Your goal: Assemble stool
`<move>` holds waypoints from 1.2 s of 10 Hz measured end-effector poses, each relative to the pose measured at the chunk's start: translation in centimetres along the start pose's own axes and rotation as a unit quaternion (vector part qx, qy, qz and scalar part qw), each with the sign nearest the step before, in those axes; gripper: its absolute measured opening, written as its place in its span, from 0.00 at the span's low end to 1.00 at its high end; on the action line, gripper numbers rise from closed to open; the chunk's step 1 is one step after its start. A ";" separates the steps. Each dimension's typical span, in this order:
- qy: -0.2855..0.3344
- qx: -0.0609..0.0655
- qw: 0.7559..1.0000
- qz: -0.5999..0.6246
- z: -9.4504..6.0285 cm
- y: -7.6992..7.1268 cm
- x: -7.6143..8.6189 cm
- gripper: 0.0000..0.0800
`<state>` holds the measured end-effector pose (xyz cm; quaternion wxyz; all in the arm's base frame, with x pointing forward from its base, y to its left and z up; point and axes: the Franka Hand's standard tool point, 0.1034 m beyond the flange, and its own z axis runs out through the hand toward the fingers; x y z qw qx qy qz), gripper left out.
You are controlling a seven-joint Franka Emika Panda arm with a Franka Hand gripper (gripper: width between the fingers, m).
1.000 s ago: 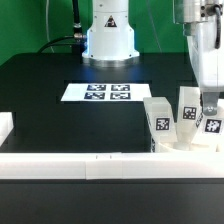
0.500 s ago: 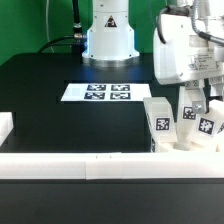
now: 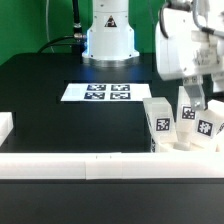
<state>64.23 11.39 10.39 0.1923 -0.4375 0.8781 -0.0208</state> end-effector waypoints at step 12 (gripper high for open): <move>-0.001 -0.046 0.851 -0.524 -1.2 0.1 -1.9 0.81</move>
Offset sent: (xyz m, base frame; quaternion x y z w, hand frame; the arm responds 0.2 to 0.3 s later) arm 0.0000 0.0000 0.0000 0.0000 0.0000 -0.1938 0.9810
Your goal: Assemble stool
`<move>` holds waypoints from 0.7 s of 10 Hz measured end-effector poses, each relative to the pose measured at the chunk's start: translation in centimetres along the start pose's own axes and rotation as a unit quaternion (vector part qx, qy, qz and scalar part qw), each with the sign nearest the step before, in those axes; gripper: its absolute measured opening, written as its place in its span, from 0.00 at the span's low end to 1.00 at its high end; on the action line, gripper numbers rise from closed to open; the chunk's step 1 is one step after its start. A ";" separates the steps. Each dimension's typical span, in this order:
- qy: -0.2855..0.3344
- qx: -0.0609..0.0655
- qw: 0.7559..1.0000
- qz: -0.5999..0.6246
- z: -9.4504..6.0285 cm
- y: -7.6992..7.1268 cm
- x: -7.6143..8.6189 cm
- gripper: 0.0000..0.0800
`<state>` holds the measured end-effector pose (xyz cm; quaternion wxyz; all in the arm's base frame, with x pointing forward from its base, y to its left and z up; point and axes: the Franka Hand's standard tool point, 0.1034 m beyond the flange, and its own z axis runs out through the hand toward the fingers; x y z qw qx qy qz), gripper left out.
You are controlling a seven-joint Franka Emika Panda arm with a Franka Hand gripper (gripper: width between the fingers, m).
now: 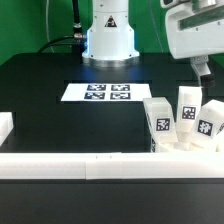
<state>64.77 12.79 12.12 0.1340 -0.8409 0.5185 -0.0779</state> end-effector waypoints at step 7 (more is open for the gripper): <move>-0.016 -0.051 0.932 -0.359 0.1 0.3 1.5 0.81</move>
Offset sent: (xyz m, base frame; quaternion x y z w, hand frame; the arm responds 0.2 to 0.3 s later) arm 0.0000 0.0000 0.0000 0.0000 0.0000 -0.1938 0.9810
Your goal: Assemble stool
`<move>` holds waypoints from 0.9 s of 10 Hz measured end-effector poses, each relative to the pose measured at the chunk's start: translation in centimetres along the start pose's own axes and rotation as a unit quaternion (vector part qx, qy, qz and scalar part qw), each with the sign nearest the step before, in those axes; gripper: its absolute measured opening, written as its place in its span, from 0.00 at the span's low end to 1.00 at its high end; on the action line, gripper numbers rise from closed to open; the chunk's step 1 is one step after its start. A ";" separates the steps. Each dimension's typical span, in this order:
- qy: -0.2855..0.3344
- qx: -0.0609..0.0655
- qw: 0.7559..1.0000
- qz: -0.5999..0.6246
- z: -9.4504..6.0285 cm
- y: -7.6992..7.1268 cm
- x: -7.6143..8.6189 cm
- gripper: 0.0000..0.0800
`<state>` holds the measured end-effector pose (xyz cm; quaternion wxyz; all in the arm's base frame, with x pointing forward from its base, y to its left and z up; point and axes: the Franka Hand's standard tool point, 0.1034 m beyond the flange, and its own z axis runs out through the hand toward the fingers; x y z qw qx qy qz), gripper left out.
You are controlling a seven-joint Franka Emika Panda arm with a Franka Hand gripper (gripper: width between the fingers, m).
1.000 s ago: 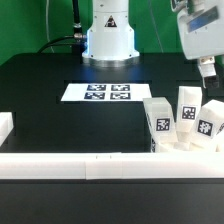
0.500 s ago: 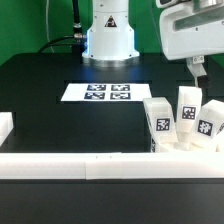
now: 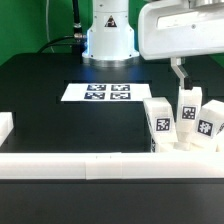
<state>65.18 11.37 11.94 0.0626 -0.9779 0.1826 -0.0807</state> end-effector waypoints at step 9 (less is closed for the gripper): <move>-0.043 -0.037 0.921 -0.384 1.3 0.3 1.2 0.81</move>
Offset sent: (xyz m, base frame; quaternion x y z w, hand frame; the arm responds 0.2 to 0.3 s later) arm 0.0000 0.0000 0.0000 0.0000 0.0000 -0.1296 0.9916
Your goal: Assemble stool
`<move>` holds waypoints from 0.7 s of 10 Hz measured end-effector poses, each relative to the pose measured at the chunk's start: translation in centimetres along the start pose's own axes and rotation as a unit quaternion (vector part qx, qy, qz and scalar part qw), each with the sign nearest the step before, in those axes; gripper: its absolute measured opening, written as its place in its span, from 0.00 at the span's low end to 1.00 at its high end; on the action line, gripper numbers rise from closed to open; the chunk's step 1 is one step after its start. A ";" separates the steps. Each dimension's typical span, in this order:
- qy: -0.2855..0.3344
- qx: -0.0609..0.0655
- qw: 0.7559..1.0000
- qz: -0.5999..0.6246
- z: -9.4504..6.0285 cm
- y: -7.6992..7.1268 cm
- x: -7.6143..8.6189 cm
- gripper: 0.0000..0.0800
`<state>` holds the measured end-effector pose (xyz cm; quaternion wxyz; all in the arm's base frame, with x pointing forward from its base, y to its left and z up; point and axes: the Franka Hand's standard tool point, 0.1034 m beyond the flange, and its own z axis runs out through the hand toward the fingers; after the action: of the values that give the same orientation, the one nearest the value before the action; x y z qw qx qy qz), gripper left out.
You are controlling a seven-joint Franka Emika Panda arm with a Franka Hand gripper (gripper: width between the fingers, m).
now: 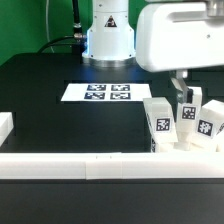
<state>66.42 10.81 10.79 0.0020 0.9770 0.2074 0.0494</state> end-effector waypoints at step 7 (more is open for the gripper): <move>-0.018 -0.012 0.986 -0.168 0.5 -0.4 -0.5 0.81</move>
Offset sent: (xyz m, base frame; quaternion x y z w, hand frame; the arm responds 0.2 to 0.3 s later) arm 0.0000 0.0000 0.0000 0.0000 0.0000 -0.1296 0.9916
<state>65.89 10.94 10.20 0.0257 0.9289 0.3679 0.0329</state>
